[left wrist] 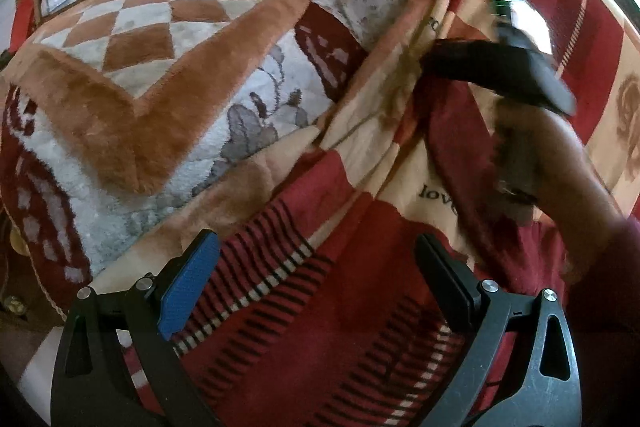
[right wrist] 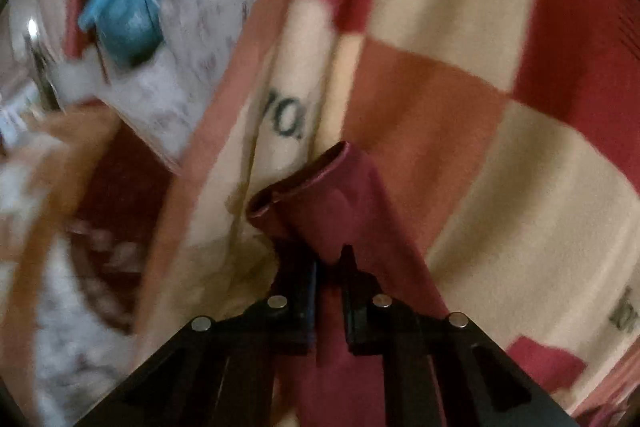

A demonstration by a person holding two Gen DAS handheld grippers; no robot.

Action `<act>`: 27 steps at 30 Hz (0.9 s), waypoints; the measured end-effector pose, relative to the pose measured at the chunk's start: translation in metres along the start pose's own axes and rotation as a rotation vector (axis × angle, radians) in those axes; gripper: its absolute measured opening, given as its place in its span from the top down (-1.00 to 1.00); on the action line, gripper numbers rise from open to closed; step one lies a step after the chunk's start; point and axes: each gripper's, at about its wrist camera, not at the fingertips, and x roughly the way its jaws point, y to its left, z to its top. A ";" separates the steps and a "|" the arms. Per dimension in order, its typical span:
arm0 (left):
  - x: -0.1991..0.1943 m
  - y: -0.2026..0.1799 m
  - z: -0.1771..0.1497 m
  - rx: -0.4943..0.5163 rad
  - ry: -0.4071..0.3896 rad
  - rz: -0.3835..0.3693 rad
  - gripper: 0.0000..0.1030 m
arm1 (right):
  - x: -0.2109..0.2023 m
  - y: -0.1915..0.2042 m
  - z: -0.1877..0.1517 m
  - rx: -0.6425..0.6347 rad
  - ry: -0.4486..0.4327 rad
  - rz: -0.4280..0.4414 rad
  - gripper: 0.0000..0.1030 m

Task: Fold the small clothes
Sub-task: 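Carry the held sleeve across the sweatshirt back with the right gripper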

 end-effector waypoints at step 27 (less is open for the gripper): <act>-0.032 -0.118 -0.044 0.308 -0.072 -0.154 -0.91 | -0.351 -0.228 -0.249 0.281 -0.011 -0.113 0.84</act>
